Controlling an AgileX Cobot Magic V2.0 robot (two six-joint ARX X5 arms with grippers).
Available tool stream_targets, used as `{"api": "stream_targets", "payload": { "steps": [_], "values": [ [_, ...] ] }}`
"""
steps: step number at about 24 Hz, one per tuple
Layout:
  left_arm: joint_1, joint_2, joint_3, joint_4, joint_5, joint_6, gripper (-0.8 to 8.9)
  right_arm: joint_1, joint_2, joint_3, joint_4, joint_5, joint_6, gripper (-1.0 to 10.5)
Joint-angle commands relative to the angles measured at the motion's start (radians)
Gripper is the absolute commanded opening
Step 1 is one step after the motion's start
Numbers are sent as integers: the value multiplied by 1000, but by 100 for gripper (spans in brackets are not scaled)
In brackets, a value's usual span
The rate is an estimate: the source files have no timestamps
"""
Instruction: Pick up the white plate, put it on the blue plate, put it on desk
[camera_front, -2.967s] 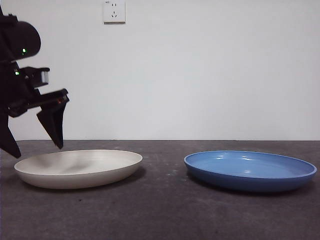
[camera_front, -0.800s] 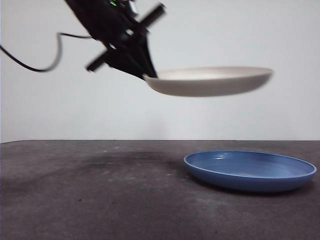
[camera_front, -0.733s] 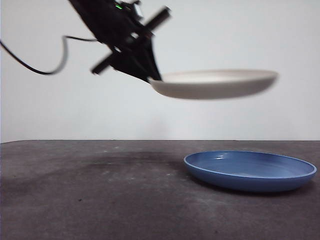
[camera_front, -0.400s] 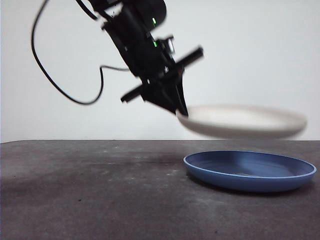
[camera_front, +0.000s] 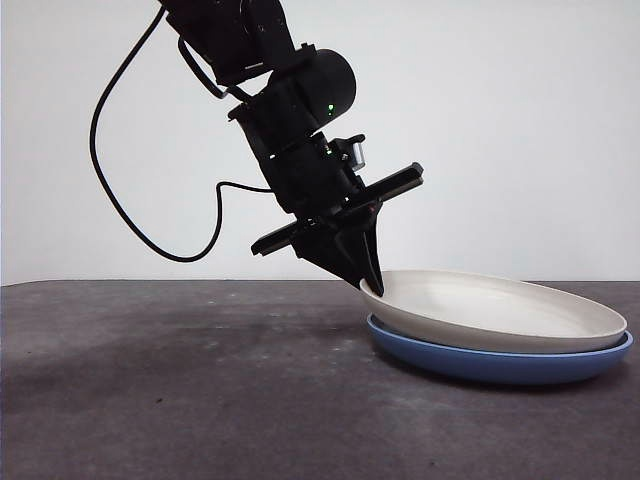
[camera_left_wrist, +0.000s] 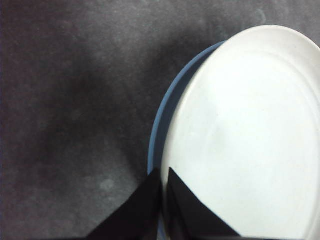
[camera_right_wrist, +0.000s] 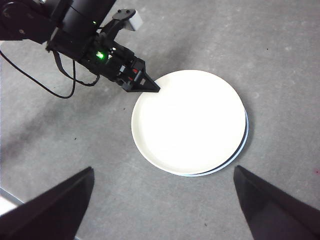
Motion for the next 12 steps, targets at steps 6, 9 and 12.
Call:
{"api": "stream_targets", "payload": {
  "steps": [6, 9, 12],
  "values": [
    [-17, 28, 29, 8, 2, 2, 140, 3, 3, 20, -5, 3, 10, 448],
    [-27, 28, 30, 10, 2, 3, 232, 3, 3, 20, -5, 3, 10, 448],
    [-35, 24, 30, -1, 2, 3, 232, 3, 3, 20, -5, 3, 10, 448]
  ]
}}
